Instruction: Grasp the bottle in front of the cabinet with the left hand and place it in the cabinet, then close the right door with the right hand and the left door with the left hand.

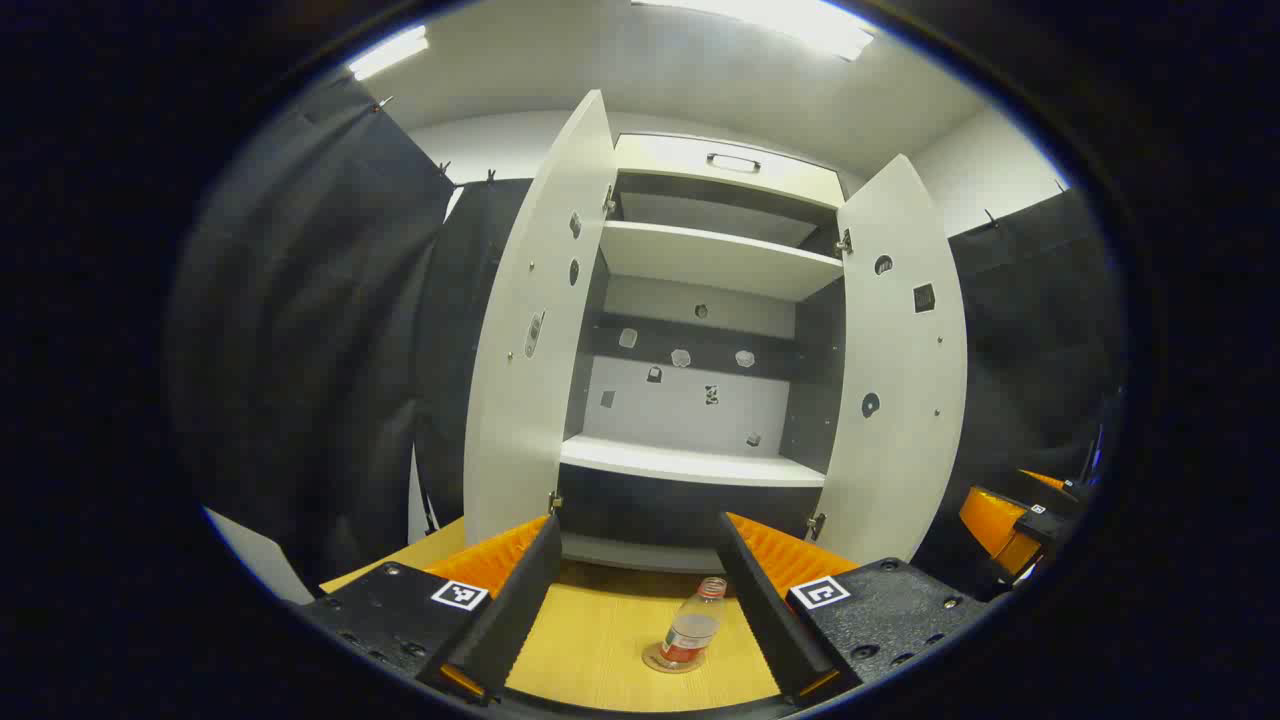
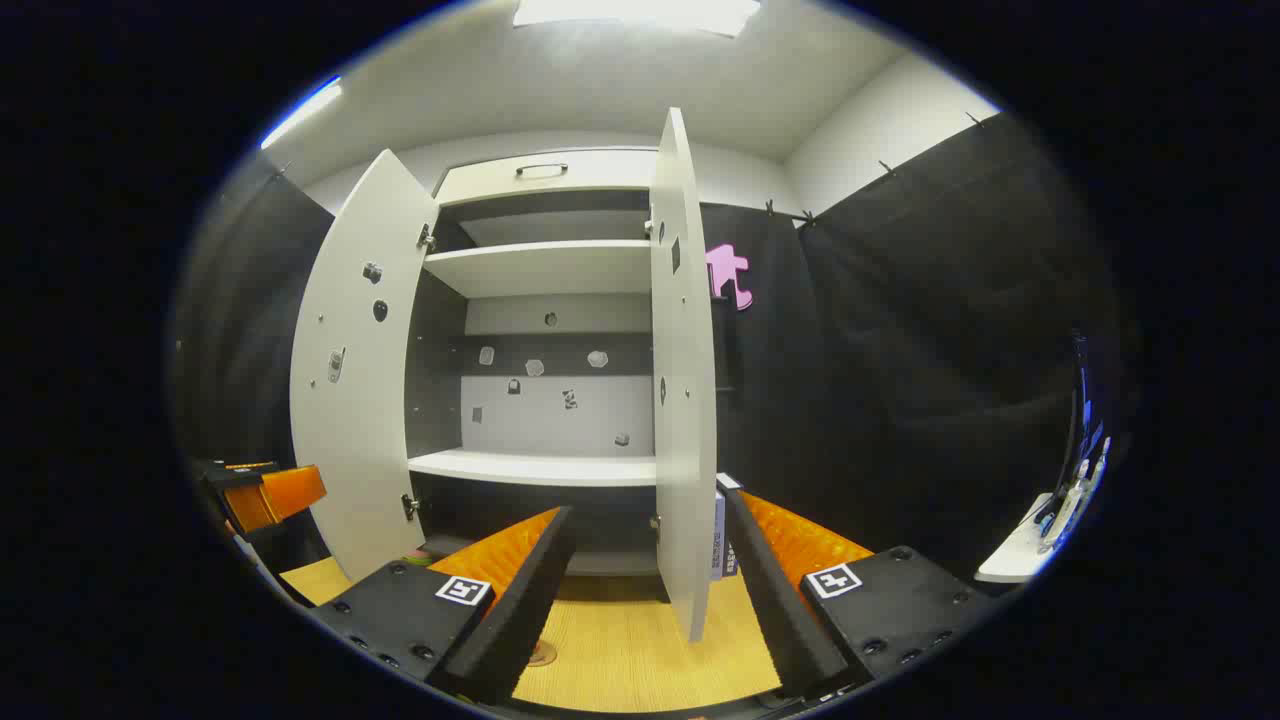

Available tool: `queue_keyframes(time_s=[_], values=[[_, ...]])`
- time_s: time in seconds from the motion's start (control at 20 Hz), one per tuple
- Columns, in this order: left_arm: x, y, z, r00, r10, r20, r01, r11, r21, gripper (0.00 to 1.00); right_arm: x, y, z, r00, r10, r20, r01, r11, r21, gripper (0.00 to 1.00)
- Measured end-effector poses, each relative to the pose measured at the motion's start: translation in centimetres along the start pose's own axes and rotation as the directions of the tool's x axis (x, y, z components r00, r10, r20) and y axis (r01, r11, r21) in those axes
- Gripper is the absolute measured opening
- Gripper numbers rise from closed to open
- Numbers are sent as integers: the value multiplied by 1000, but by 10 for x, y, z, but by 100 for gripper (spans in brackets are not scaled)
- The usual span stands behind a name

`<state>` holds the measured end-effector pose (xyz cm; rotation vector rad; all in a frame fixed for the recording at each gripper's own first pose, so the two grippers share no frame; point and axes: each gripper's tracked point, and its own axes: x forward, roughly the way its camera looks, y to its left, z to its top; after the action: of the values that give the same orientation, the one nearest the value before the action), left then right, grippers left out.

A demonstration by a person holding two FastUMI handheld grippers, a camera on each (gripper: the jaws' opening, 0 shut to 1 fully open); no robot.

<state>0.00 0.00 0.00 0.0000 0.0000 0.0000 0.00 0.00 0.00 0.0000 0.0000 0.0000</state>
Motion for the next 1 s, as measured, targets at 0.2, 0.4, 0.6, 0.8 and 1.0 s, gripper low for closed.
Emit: queue_keyframes(time_s=[0.2, 0.4, 0.6, 0.8, 1.0], values=[[1, -2, -9, 999, 14, -29, -14, 1000, -19, 94, 8, -11, -5, 1000, -9, -29, 9, 1000, -11, 98], [-4, -9, -16, 997, 36, -67, -37, 999, -17, 95, 12, 10, -19, 987, 91, -130, -92, 996, 2, 99], [-15, -20, -8, 999, 25, -47, -25, 999, -19, 94, 14, 1, -21, 990, 67, -127, -63, 997, 36, 99], [-19, -18, 5, 1000, 2, -18, -2, 1000, 17, 95, 10, 10, -20, 986, 85, -141, -82, 996, 27, 99], [-23, -15, 2, 1000, -4, -24, 4, 1000, 3, 95, 0, 14, -13, 990, 71, -120, -70, 997, 11, 98]])
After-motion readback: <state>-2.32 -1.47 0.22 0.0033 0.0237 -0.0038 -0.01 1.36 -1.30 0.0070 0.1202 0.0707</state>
